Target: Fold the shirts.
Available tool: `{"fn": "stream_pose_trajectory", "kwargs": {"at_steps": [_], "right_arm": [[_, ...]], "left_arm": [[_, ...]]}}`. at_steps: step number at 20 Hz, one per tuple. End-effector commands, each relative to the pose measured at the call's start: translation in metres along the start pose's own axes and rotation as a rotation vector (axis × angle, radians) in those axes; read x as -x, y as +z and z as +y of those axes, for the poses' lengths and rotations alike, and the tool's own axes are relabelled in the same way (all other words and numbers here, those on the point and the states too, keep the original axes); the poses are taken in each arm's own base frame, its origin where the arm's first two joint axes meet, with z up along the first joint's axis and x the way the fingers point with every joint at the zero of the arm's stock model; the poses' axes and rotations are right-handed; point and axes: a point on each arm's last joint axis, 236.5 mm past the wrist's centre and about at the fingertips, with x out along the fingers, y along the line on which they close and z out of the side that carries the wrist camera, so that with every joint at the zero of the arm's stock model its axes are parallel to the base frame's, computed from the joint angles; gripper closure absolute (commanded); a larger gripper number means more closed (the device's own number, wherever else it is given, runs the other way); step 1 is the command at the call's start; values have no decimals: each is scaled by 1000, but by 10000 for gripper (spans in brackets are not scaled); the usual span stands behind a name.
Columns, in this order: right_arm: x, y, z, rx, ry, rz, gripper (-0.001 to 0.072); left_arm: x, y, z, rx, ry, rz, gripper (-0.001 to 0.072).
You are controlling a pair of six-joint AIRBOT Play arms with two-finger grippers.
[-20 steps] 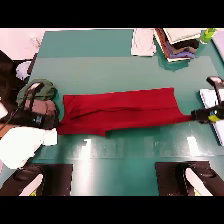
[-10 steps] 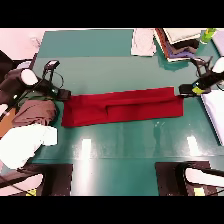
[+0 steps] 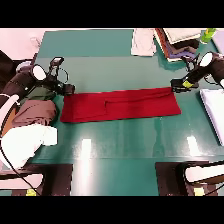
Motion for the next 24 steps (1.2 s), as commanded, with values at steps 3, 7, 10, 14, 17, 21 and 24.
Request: {"fn": "stream_pose_trajectory", "kwargs": {"at_steps": [3,7,10,14,17,21,24], "right_arm": [[5,-9,-14,-52,82,32,78],[-12,-28,-32,-112,108,135,78],[-38,-45,-31,-129,114,182,84],[-62,-54,-18,-168,144,124,130],[-68,-52,-6,-160,162,103,355],[-62,-50,10,-90,150,89,690],[-29,-42,19,-62,152,18,692]], "left_arm": [[21,8,-9,-7,-19,25,220],[20,4,-33,40,-122,42,652],[22,7,-42,62,-162,33,684],[22,11,-46,73,-179,18,684],[22,11,-53,79,-202,17,685],[8,12,-95,6,-229,0,685],[-20,2,-147,-52,-267,11,685]]}}
